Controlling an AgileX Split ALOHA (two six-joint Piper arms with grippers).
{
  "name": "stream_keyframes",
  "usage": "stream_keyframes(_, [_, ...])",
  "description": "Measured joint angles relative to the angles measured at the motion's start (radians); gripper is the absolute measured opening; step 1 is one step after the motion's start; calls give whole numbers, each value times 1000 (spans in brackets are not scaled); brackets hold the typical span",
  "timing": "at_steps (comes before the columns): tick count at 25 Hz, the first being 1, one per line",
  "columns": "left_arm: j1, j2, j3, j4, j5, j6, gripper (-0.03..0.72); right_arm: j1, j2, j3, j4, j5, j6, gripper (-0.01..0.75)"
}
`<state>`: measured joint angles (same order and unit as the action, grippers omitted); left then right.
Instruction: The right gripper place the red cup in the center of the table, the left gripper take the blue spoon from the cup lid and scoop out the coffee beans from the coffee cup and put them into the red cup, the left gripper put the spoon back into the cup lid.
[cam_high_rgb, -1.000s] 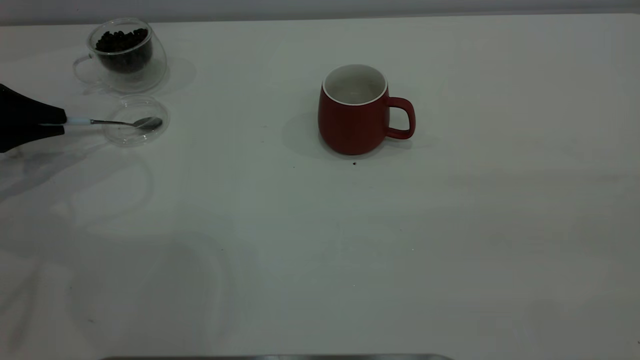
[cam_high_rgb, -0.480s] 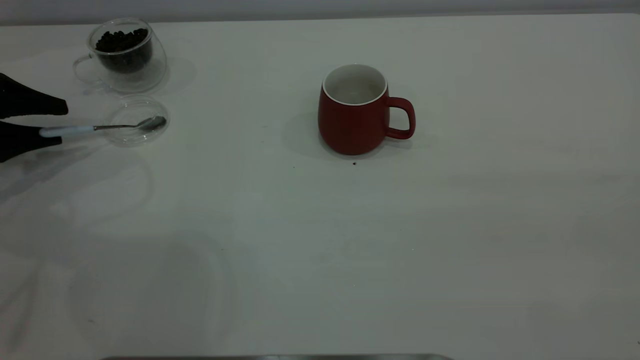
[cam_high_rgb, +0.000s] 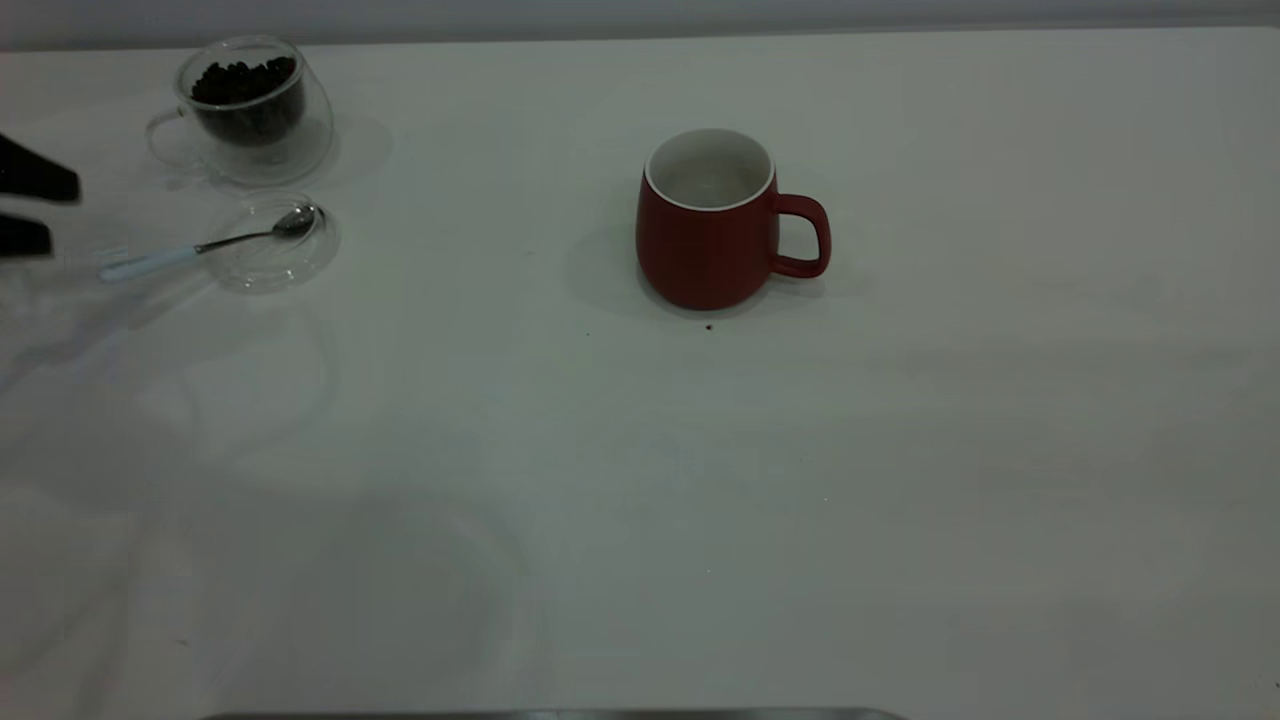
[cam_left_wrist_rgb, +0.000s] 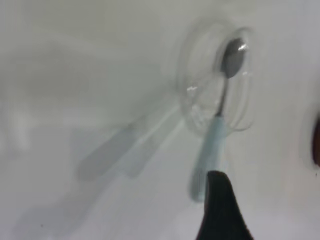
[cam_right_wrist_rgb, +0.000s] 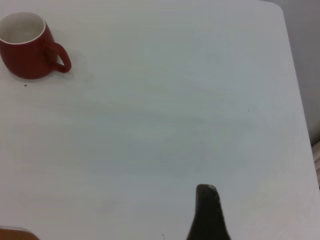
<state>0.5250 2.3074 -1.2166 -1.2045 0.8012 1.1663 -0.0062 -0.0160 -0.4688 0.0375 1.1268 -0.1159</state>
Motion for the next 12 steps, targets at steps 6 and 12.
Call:
stream_keyframes(6, [0,-233,0,191,7,-131,536,0,0,0,0,0,0,590])
stream_keyframes(12, [0,-538,1,379,73,-287,536,0,0,0,0,0,0,590])
